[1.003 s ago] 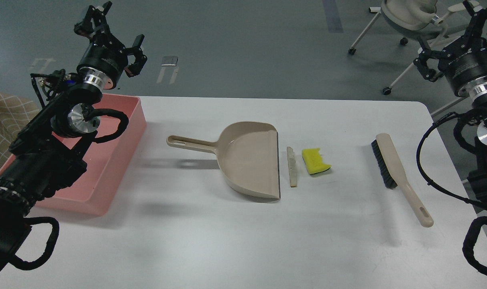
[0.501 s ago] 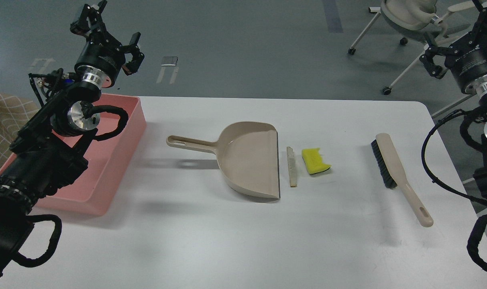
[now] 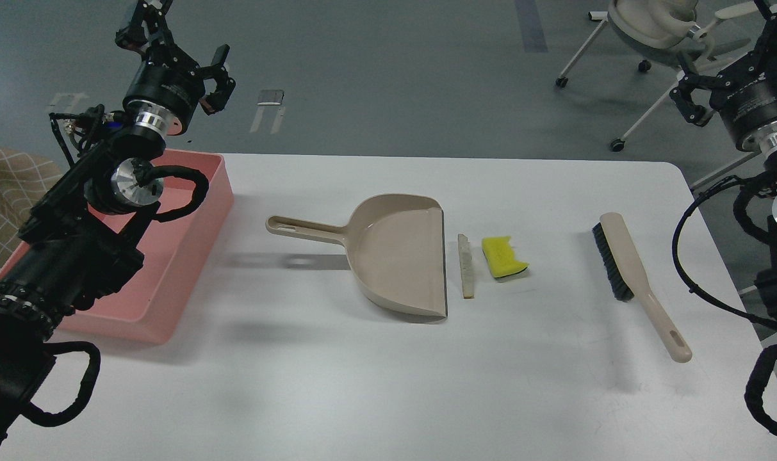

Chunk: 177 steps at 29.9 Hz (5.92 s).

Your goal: Sweep and dump garbage into bin

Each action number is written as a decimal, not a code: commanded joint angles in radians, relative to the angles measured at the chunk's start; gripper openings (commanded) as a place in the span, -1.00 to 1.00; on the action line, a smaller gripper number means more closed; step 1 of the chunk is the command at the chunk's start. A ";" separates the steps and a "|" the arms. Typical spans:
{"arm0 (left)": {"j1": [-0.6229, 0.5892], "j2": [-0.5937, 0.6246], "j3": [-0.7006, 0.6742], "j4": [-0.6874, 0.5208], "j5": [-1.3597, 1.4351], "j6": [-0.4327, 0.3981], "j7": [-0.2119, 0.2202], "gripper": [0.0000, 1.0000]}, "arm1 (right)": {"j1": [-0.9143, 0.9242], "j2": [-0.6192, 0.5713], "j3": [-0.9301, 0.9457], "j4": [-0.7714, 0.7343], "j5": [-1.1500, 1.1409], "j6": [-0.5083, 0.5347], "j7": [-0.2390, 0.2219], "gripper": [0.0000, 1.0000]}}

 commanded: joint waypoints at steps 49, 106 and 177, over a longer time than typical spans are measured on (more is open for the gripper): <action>0.305 0.313 0.201 -0.620 0.650 0.037 0.018 0.80 | -0.182 -0.003 0.015 0.197 0.000 -0.003 0.000 1.00; 0.503 0.036 0.247 -0.413 0.703 0.236 0.058 0.83 | -0.222 -0.017 0.034 0.212 -0.002 -0.002 0.002 1.00; 0.393 -0.036 0.264 -0.266 0.711 0.236 -0.035 -0.69 | -0.233 -0.009 0.031 0.220 -0.002 -0.008 0.000 1.00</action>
